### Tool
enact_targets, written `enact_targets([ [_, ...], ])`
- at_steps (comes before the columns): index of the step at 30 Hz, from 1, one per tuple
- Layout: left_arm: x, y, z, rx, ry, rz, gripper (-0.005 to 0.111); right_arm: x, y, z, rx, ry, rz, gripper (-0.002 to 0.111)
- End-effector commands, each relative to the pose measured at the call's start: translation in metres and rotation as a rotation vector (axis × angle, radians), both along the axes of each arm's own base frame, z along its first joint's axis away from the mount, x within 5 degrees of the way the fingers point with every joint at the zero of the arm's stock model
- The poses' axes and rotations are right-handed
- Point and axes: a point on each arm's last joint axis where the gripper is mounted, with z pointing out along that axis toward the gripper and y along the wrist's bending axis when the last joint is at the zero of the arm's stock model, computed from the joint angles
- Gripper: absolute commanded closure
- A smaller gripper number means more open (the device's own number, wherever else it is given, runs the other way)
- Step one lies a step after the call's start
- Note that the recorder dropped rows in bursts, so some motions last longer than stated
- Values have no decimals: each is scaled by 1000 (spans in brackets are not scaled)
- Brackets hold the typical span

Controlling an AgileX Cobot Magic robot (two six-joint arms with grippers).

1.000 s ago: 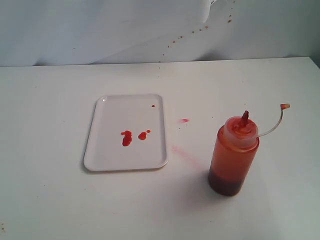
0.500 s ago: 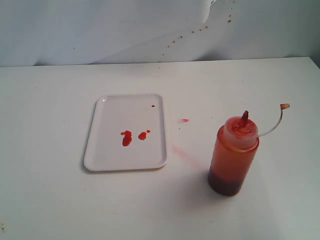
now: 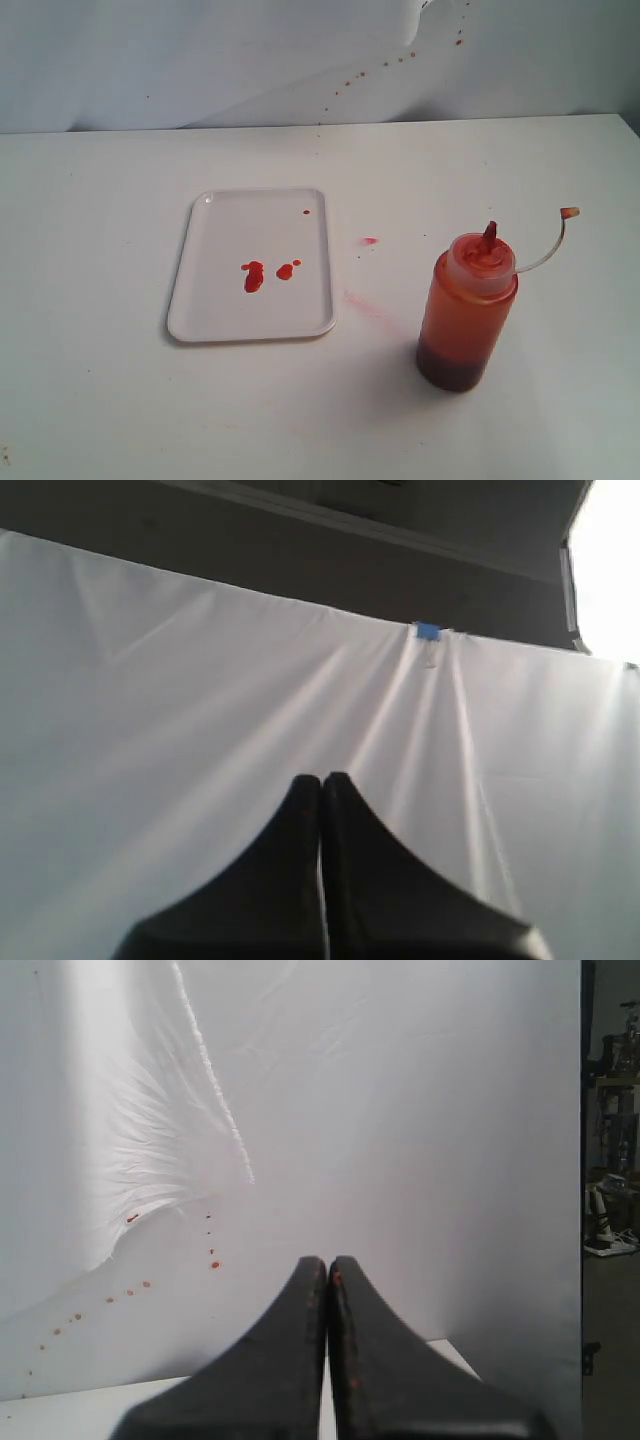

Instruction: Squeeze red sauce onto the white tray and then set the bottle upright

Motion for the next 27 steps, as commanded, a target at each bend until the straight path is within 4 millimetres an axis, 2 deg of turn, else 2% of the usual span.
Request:
enact_targets([
  [1,28,10,-47,55,225,163,107,0,0,1,-8,-6,5,108],
  [4,41,10,-81,153,356,202,107,0,0,1,-8,-6,5,108],
  [12,55,10,-146,242,610,207,107,0,0,1,-8,-6,5,108],
  [15,56,11,-152,288,642,223,107,0,0,1,-8,-6,5,108],
  [19,54,12,-168,308,818,215,107,0,0,1,-8,-6,5,108],
  [27,54,12,-169,304,830,213,107,0,0,1,-8,-6,5,108],
])
